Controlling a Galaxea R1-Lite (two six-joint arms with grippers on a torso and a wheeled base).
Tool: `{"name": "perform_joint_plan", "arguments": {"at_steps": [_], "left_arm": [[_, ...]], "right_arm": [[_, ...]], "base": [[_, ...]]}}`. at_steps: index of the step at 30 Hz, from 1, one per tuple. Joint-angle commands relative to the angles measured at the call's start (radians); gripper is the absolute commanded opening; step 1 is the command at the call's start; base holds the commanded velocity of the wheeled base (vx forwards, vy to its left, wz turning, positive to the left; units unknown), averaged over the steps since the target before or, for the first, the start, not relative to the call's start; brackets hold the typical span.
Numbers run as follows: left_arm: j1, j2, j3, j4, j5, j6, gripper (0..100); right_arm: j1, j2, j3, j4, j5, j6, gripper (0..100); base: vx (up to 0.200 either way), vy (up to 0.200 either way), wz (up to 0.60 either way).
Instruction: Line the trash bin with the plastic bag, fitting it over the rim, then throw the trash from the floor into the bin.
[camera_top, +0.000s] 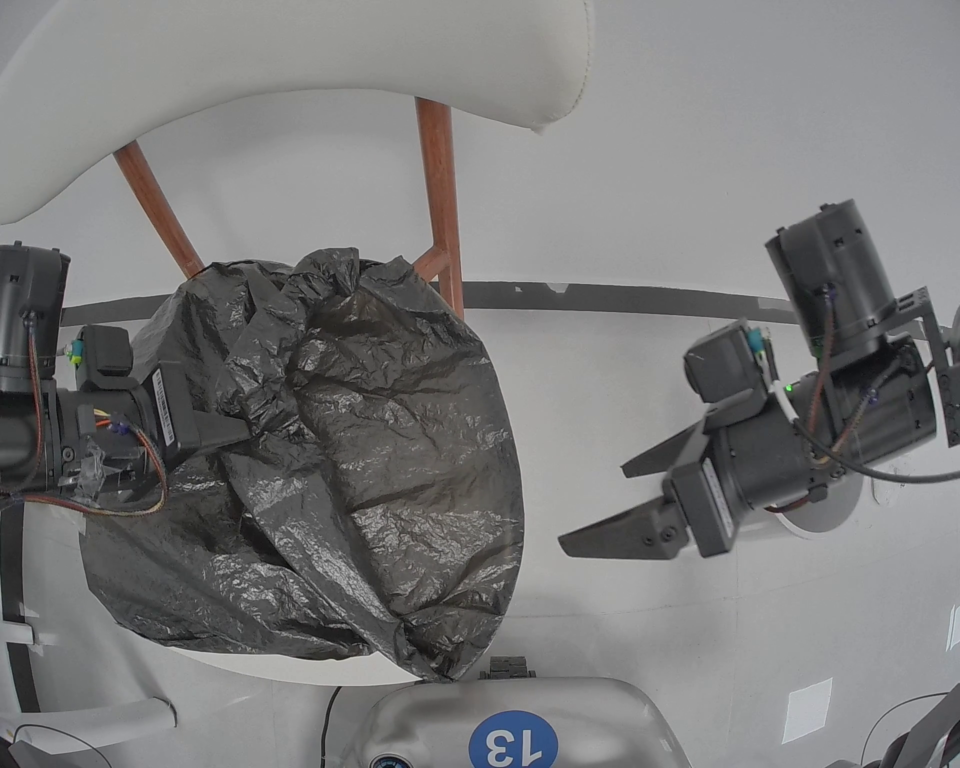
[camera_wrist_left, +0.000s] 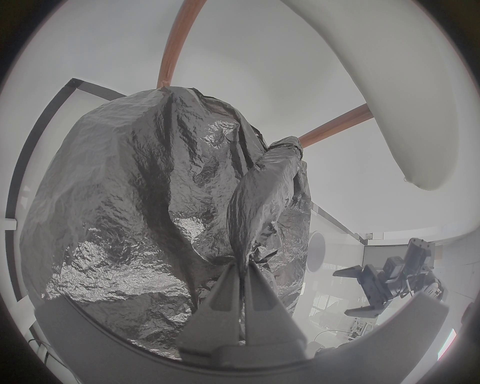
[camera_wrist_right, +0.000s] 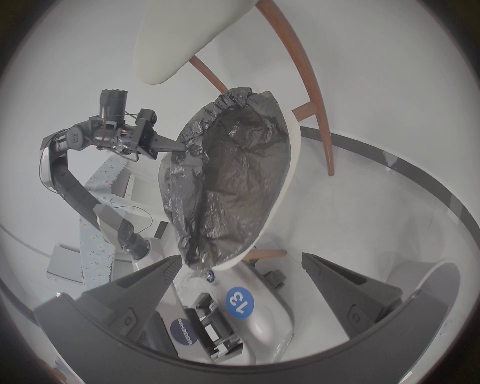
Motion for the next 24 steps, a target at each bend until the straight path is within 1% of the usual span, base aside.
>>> {"name": "perform_joint_plan", "arguments": {"at_steps": [1,2,4,5,8,10,14,24], "left_arm": [[-0.002,0.000,-0.001,-0.002,0.000,-0.001,0],[-0.002,0.000,-0.001,-0.002,0.000,-0.001,0],[-0.002,-0.001,0.002,-0.001,0.000,-0.001,0],[-0.002,-0.001,0.002,-0.001,0.000,-0.001,0],[-0.002,-0.012,0.011,-0.001,0.000,-0.001,0],[-0.002,-0.015,0.015,-0.001,0.000,-0.001,0],[-0.002,-0.026,0.034,-0.002,0.000,-0.001,0],[-0.002,-0.034,0.051,-0.025,0.000,-0.002,0]], "right_arm": [[0.001,0.146,-0.077,-0.049,0.001,0.001,100],[0.001,0.146,-0.077,-0.049,0.001,0.001,100],[-0.015,0.220,-0.131,-0.086,0.001,0.006,100],[-0.016,0.226,-0.137,-0.089,0.001,0.009,100],[-0.026,0.287,-0.217,-0.104,0.002,0.067,100],[-0.029,0.317,-0.260,-0.104,0.004,0.084,100],[-0.029,0.355,-0.306,-0.103,0.004,0.086,100],[-0.016,0.384,-0.327,-0.101,0.004,0.078,100]], "base": [[0.000,0.000,0.00],[0.000,0.000,0.00],[0.000,0.000,0.00],[0.000,0.000,0.00],[0.000,0.000,0.00],[0.000,0.000,0.00],[0.000,0.000,0.00],[0.000,0.000,0.00]]}}
